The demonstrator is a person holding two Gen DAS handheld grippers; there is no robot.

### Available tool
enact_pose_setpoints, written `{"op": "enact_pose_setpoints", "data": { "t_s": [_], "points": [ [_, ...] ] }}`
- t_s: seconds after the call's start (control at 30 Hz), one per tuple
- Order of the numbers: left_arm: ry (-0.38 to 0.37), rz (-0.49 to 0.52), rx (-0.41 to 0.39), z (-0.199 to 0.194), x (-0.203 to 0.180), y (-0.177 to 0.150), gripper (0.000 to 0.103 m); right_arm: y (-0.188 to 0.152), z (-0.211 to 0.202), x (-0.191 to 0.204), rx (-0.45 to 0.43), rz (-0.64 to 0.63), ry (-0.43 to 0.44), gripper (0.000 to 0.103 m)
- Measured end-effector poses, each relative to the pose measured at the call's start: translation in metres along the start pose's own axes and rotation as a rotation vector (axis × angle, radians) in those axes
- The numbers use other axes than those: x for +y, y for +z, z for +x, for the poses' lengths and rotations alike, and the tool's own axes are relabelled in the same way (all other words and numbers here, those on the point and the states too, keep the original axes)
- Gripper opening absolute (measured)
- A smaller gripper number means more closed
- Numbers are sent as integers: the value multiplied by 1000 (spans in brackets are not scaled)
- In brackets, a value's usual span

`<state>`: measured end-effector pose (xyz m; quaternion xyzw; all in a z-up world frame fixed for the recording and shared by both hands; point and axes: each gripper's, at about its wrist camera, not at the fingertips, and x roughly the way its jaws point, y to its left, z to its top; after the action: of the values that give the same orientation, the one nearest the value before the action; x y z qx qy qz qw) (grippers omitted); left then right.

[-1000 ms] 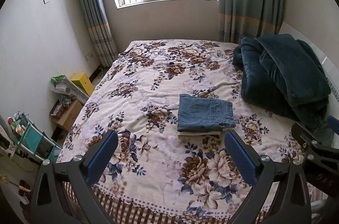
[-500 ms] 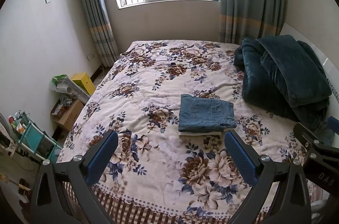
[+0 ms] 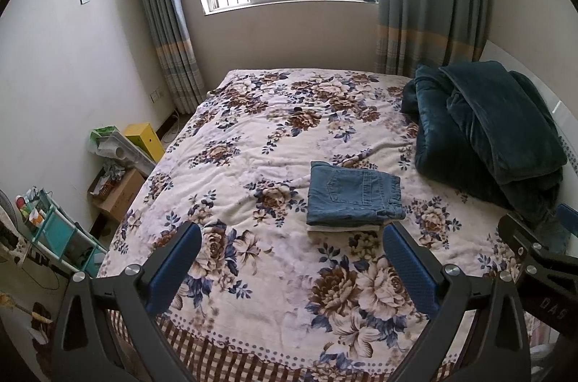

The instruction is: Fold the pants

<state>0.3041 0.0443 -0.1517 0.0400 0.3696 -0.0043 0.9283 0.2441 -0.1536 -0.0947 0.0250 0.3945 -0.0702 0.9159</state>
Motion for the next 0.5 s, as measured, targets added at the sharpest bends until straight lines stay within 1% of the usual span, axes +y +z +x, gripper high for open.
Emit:
{"op": "enact_pose_setpoints", "data": {
  "t_s": [0.33, 0.43, 0.5],
  "points": [
    [2, -2, -8, -2, 0, -2, 103, 1, 1, 0, 3, -4, 2, 103],
    [21, 8, -19, -3, -1, -1, 103, 1, 2, 2, 3, -7, 1, 103],
    [9, 4, -17, -3, -1, -1, 103, 0, 1, 1, 2, -4, 2, 103]
  ]
}}
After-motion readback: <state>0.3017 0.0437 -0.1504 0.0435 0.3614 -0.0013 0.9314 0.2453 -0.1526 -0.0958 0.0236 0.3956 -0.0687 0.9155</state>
